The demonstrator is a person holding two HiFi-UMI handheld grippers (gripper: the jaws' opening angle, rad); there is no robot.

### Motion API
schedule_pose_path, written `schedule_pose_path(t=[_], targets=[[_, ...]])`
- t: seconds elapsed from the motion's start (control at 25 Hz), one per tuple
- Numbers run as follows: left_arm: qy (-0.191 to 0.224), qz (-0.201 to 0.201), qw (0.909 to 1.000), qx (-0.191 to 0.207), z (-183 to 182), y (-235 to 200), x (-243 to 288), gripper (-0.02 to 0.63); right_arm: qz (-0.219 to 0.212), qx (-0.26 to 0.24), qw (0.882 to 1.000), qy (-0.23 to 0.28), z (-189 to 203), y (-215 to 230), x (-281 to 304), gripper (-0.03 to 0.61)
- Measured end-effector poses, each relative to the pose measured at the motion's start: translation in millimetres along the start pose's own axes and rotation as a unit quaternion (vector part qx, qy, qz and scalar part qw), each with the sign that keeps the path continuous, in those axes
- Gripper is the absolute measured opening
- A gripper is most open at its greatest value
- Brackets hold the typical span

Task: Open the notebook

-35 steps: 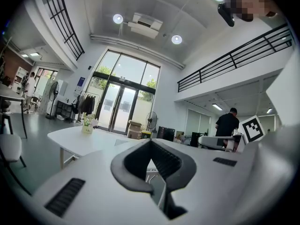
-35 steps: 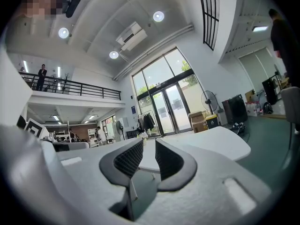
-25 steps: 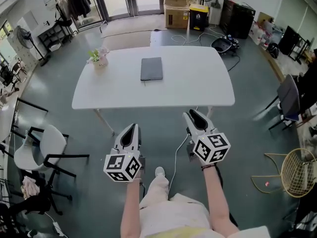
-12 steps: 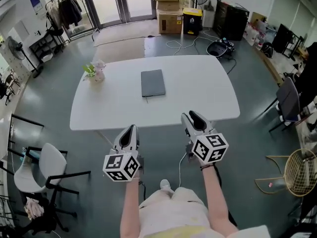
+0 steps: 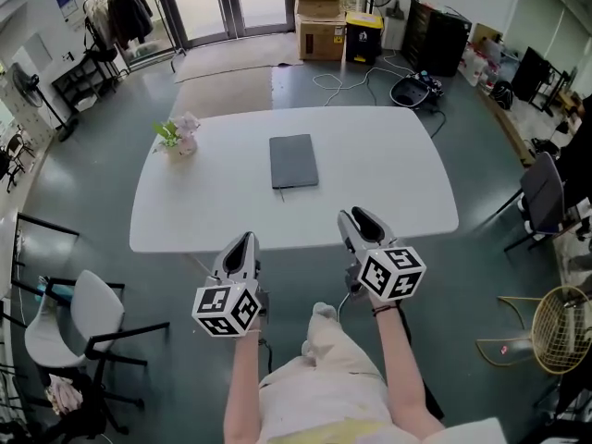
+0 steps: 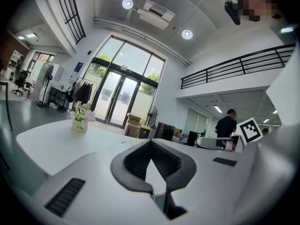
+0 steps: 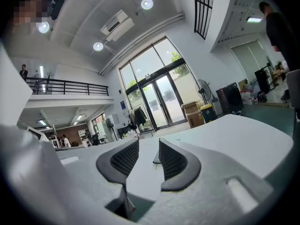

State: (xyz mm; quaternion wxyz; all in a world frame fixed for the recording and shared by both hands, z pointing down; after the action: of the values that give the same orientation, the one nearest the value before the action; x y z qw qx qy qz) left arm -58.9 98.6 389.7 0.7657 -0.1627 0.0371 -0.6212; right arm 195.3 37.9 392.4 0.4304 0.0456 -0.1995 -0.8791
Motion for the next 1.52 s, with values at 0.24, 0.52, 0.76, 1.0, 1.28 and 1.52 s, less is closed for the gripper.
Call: schedule_pose_path(t=[0.24, 0.52, 0.76, 1.0, 1.28, 1.52], targets=[[-0.005, -0.008, 0.9999, -0.008, -2.7, -17.3, 31.9, -0.002, -0.004, 0.013, 1.000, -0.012, -2.2, 17.3, 37.9, 0.120], [-0.017, -0.015, 0.9996, -0.016, -9.5, -47.6, 87.4, -0.002, -0.005, 0.027, 0.999, -0.028, -4.8, 44.6, 99.5, 0.120], [-0.041, 0.000, 0.9991, -0.013, -19.6, -64.0, 145.3, -0.002, -0.012, 0.043, 0.998, -0.044, -19.1, 69.4, 154.6, 0.120], [-0.063, 0.000, 0.9976, -0.029, -13.6, -83.0, 192.4, -0.002, -0.011, 0.056, 0.996, -0.070, -15.8, 94.2, 197.9, 0.120], [-0.095, -0.001, 0.9946, -0.040, -5.0, -100.7, 232.5, -0.002, 0.003, 0.074, 0.991, -0.112, -2.8, 125.6, 236.2, 0.120], [-0.126, 0.000, 0.9903, -0.058, 9.1, -117.5, 263.2, -0.002, 0.021, 0.086, 0.984, -0.156, 17.9, 153.8, 263.5, 0.120]])
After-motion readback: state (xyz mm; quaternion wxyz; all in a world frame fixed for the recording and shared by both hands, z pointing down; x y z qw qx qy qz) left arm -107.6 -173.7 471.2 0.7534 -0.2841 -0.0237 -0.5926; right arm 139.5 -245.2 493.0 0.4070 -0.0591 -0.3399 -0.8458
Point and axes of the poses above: the fingertips, and each gripper's own axes: x forward along the fingers, y to its right, z out of its underside, the point moved 7 cm from there along -x, backward along the fingers, and after that the axes turned 4 degrees about -z, right-handed, at the moved point
